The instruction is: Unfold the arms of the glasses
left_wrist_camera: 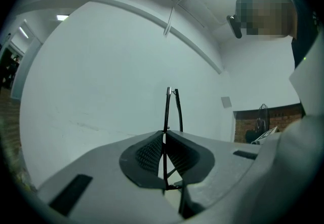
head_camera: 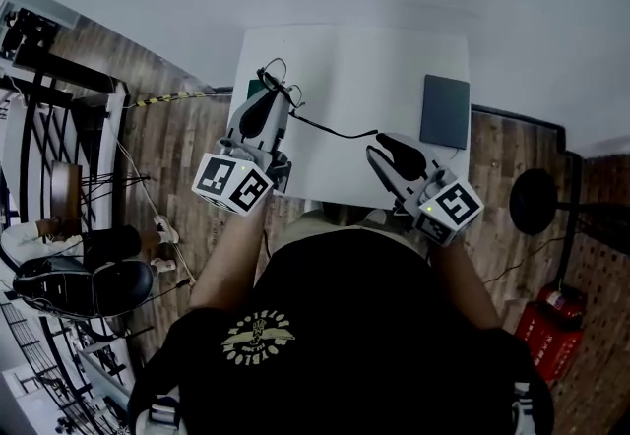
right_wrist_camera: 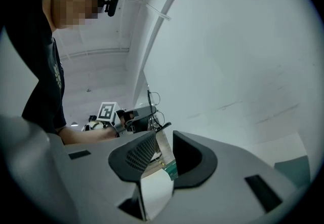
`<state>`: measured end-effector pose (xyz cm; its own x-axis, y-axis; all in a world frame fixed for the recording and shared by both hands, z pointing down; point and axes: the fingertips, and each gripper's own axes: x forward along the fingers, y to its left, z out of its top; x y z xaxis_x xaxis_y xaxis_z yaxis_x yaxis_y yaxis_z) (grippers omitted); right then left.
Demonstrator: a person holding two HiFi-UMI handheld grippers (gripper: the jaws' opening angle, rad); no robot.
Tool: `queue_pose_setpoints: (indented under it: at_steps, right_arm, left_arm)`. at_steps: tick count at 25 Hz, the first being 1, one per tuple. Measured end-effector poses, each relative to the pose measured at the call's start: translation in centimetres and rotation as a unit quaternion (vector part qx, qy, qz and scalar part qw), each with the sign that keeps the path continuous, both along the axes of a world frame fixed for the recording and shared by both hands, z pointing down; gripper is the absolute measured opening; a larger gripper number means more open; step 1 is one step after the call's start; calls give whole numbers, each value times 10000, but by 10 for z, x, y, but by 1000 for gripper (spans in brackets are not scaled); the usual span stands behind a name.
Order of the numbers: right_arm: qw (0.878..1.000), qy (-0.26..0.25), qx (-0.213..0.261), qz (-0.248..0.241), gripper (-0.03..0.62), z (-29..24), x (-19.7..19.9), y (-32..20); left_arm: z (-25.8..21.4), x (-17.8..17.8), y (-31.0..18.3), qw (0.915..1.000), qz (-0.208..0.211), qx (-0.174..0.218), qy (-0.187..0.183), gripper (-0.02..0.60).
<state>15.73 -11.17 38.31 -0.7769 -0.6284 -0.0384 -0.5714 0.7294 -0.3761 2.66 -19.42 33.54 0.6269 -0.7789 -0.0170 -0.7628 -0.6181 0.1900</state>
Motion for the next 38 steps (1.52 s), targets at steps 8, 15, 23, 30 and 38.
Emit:
queue_pose_setpoints:
  at_steps: [8, 15, 23, 30, 38]
  right_arm:
    - [9989, -20, 108, 450, 92, -7, 9, -6]
    - [9991, 58, 110, 407, 92, -21, -43, -14]
    - [9992, 179, 79, 342, 92, -22, -103, -40]
    - [9991, 230, 152, 331, 92, -12, -132, -61]
    - [9985, 348, 207, 357, 92, -28, -159, -66]
  left_arm:
    - [31, -18, -3, 9976, -105, -51, -678, 23]
    - [47, -37, 3, 9967, 188, -176, -765, 23]
    - [59, -56, 4, 9927, 602, -258, -1010, 23]
    - [73, -56, -1, 9872, 934, -103, -1285, 23]
    - [62, -56, 1, 9790, 1394, 84, -1483, 23]
